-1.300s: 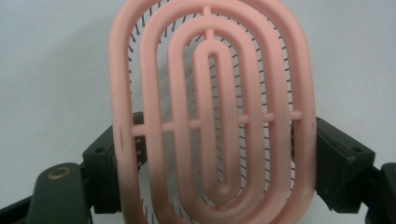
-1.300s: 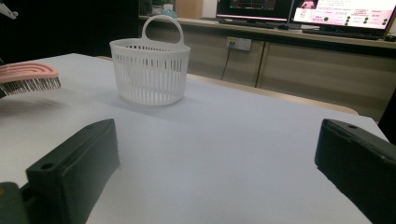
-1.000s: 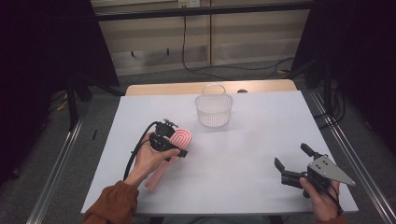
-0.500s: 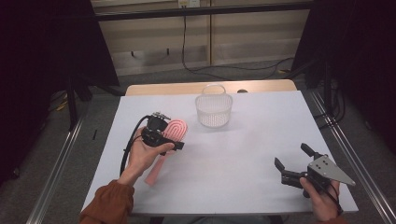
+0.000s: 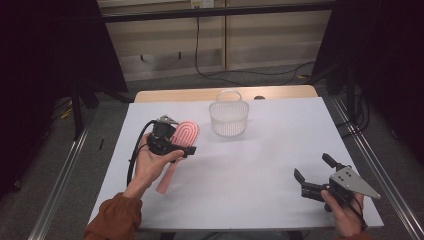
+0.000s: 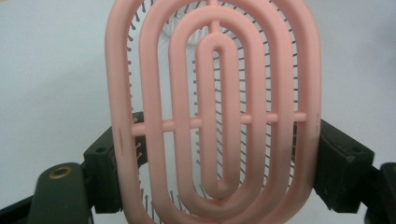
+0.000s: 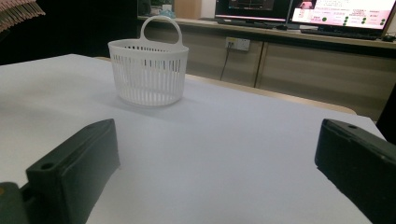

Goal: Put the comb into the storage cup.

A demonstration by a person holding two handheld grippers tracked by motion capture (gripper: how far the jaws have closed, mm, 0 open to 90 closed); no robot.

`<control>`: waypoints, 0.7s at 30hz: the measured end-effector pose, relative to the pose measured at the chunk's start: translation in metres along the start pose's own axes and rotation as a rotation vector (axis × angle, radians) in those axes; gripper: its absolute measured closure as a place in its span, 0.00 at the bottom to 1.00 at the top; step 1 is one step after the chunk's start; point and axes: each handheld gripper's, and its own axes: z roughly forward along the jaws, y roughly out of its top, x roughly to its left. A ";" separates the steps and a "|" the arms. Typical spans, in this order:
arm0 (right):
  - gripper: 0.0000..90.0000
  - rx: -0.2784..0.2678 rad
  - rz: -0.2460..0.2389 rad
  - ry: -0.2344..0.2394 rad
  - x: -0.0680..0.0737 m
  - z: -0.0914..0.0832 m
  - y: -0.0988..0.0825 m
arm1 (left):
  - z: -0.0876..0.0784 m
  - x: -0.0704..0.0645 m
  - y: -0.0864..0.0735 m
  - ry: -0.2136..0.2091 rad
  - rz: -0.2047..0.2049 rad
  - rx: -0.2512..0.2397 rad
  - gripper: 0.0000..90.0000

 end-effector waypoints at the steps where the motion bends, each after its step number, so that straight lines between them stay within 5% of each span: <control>1: 0.00 0.000 0.001 0.001 0.000 0.000 0.000 | 0.000 -0.001 0.000 0.004 0.007 -0.022 0.23; 9: 0.00 0.000 0.003 0.001 0.000 0.000 0.000 | -0.007 0.002 0.000 0.040 0.017 -0.076 0.23; 21: 0.00 0.000 0.001 0.001 0.000 0.000 0.000 | -0.018 0.012 -0.003 0.066 0.001 -0.254 0.23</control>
